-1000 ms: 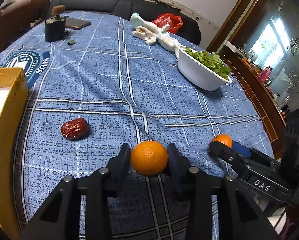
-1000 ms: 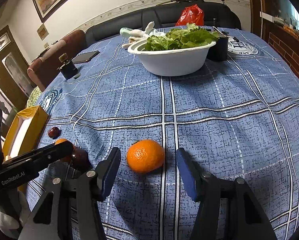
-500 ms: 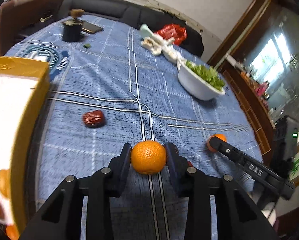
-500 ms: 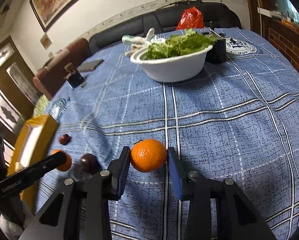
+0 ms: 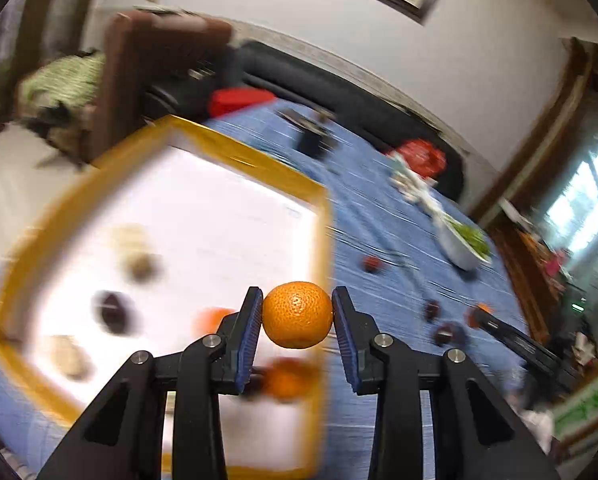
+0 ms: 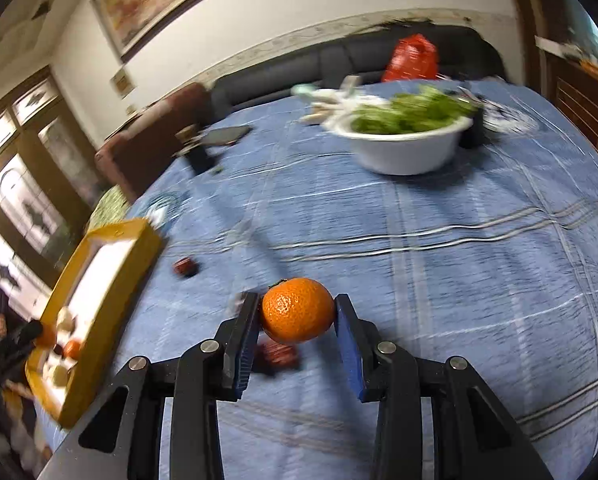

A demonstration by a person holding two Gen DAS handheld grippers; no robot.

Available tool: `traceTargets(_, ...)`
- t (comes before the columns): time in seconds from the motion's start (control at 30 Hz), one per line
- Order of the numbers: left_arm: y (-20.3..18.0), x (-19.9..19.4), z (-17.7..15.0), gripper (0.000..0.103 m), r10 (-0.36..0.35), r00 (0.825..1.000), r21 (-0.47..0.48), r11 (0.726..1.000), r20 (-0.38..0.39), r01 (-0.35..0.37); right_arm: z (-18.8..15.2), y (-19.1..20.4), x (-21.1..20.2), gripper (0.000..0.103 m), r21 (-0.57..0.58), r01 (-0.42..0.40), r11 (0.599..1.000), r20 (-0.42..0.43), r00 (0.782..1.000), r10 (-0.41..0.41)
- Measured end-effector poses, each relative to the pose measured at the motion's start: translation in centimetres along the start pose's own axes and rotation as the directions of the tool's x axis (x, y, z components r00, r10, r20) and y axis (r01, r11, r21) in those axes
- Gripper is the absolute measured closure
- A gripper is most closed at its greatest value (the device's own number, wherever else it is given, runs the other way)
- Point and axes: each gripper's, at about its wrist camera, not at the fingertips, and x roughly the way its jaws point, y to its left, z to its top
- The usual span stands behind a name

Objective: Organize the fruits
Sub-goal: 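Carry both oranges into the yellow tray and open both grippers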

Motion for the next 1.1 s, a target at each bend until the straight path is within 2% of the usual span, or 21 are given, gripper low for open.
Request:
traceTargets(0.1,2.5,-1.1,0.1,0.068,0.081,0.996,-0.008,0.997,0.032,-0.081,-1.5,4.9,-0.6,0.062,-0.081,-0.069,0.994,-0.013,0.998,0.068)
traceTargets(0.23,4.7,-1.7,-0.4,0.068,0.108,0.993,-0.012,0.994,0.036,-0.108,-3.1,12.2,0.2,0.061,-0.184,-0.168,0.969,-0.080,0.985,0.155)
traceTargets(0.37,6.0,-2.1,-0.8,0.068,0.153,0.987,0.002,0.988,0.056,-0.153,-4.3,18.2,1.9,0.061,-0.276,-0.210,0.938,-0.140,0.974,0.177)
traceTargets(0.5,7.4,-1.7,-0.6,0.068,0.168,0.985,-0.006,0.986,0.042,-0.168,-4.9,21.8,3.8,0.061,-0.307,-0.243,0.920,-0.196,0.962,0.189)
traceTargets(0.6,8.4,-0.9,-0.7,0.068,0.165,0.986,-0.029,0.986,0.014,-0.165,-5.1,23.6,5.2,0.061,-0.313,-0.248,0.917,-0.222,0.958,0.184)
traceTargets(0.8,8.6,-1.4,-1.0,0.067,0.146,0.989,-0.033,0.989,0.029,-0.145,-4.7,25.7,8.4,0.061,-0.315,-0.227,0.922,-0.254,0.956,0.149)
traceTargets(0.83,8.8,-1.6,-1.0,0.064,0.139,0.990,-0.042,0.990,0.030,-0.137,-4.7,25.9,8.8,0.061,-0.317,-0.221,0.922,-0.256,0.956,0.141)
traceTargets(0.9,9.2,-2.1,-1.0,0.052,0.141,0.989,-0.061,0.989,0.046,-0.138,-4.7,26.1,9.3,0.061,-0.319,-0.216,0.923,-0.260,0.956,0.134)
traceTargets(1.0,9.7,-3.0,-0.8,0.043,0.145,0.987,-0.081,0.987,0.068,-0.139,-4.9,26.3,9.8,0.060,-0.322,-0.207,0.924,-0.262,0.957,0.124)
traceTargets(1.07,9.9,-3.5,-0.7,0.038,0.151,0.986,-0.095,0.985,0.078,-0.143,-4.8,26.1,9.7,0.049,-0.302,-0.227,0.926,-0.267,0.953,0.147)
traceTargets(1.1,9.9,-3.8,-0.6,0.038,0.152,0.985,-0.098,0.985,0.082,-0.144,-4.7,26.2,9.6,0.047,-0.295,-0.235,0.926,-0.268,0.951,0.156)
